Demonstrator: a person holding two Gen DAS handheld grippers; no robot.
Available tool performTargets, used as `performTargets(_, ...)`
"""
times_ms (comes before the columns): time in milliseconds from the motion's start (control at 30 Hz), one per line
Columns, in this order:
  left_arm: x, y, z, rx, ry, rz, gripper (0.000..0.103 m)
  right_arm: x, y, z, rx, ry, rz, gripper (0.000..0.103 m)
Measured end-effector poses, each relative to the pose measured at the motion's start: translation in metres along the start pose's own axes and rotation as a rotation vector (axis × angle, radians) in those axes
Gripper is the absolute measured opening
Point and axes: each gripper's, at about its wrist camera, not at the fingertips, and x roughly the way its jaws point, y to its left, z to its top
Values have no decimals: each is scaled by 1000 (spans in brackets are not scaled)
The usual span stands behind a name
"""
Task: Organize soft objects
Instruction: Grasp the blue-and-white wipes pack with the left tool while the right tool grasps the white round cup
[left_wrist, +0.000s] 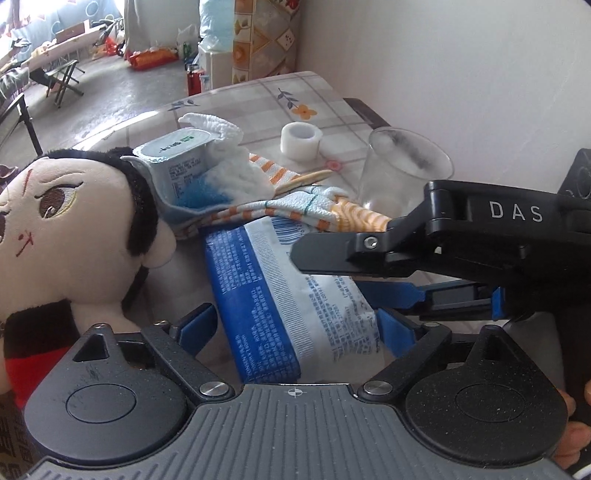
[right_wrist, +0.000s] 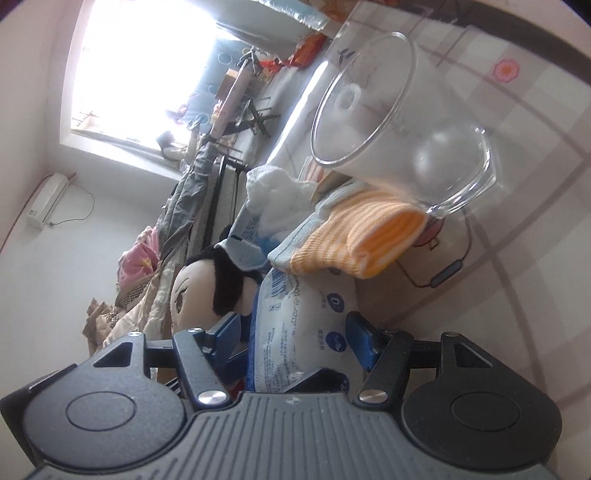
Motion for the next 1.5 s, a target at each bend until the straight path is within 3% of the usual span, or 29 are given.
performTargets(267, -19, -2, -13, -4, 53, 4, 86, -9, 11, -19, -16, 60, 37, 73)
performTargets(500, -63, 7, -60, -41, 106, -36, 86, -24, 21, -69, -13, 187, 74, 73)
performTargets(700, -92, 18, -89, -74, 88, -76, 86, -27, 42, -93, -74, 264, 43, 73)
performTargets(933, -68, 27, -81, -108, 120, -130, 91, -62, 79, -51, -205, 46, -46, 73)
performTargets(1033, -56, 26, -79, -99, 129, -129, 94, -53, 107, -29, -293, -21, -69, 71)
performTargets(1167, -49, 30, -79, -119, 103, -135, 88, -13, 133, 5, -340, 1, -53, 65)
performTargets(1500, -64, 50, -92, -137, 66, -159, 81, 95, 151, 66, -360, 22, -253, 62)
